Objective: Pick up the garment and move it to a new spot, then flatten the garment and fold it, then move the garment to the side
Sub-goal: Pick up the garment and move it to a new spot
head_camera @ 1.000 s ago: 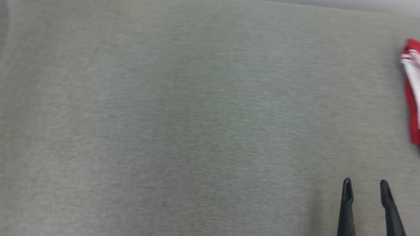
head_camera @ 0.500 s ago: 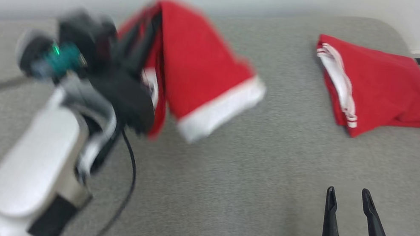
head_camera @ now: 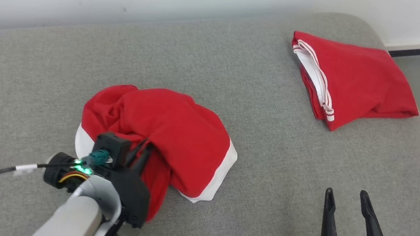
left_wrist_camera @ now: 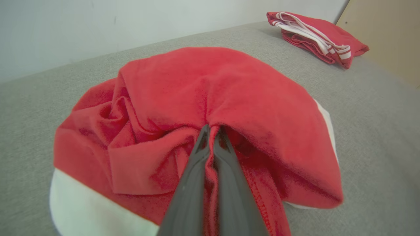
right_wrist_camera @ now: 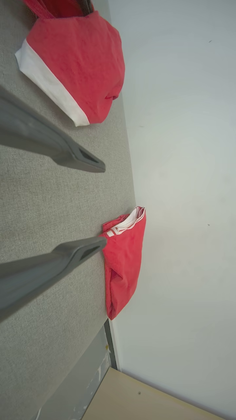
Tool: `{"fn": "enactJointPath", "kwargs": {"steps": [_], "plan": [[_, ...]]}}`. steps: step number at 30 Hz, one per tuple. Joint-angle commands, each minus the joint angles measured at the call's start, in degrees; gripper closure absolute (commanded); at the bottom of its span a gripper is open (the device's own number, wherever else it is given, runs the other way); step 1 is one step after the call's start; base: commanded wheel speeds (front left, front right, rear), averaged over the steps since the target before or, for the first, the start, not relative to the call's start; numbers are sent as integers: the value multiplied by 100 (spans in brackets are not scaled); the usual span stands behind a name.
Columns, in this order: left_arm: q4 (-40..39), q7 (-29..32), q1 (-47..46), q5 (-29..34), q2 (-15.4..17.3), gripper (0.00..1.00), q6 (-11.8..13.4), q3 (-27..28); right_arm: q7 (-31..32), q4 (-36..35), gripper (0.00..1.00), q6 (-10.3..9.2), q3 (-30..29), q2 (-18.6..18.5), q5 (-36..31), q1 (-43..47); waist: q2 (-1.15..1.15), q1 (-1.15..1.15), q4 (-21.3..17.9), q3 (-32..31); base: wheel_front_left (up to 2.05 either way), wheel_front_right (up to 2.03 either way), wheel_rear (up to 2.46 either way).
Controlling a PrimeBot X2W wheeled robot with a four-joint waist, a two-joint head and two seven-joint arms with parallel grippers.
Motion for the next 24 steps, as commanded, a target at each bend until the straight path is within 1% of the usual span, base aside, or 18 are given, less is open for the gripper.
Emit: {"fn": "enactJointPath", "kwargs": {"steps": [1, 2, 5, 7, 11, 14, 18, 24], "plan": [[38, -137, 52, 8, -100, 19, -45, -33, -26, 15, 0, -17, -42, 17, 20, 37, 0, 0, 71, -70, 0, 0, 0], [66, -198, 62, -14, -132, 0, -67, -42, -26, 20, 0, -16, -46, 20, 12, 66, 0, 0, 106, -105, 0, 0, 0], [-38, -330, 131, -91, -223, 0, -134, -90, -26, 40, 0, -16, -83, 30, 33, 142, 0, 0, 239, -255, 0, 0, 0], [-198, -370, 208, -131, -240, 0, -103, -85, -26, 50, 0, -16, -98, 32, 43, 205, 0, 0, 322, -371, 0, 0, 0], [-839, -313, 530, -83, -13, 0, 29, -82, -26, 29, 0, -16, -165, 38, 65, 309, 0, 0, 547, -550, 0, 0, 0], [-1391, -406, 685, -132, 123, 0, 165, 65, -26, 18, 0, -17, -240, 34, 79, 378, 0, 0, 702, -647, 0, 0, 0], [-2007, -626, 889, -119, 416, 0, 383, 357, -25, -21, 0, -16, -307, 23, 94, 425, 0, 0, 890, -779, 0, 0, 0], [-2558, -1000, 1320, -140, 787, 0, 713, 831, -25, -67, 0, -16, -347, -5, 81, 492, 0, 0, 1108, -975, 0, 0, 0]]}}
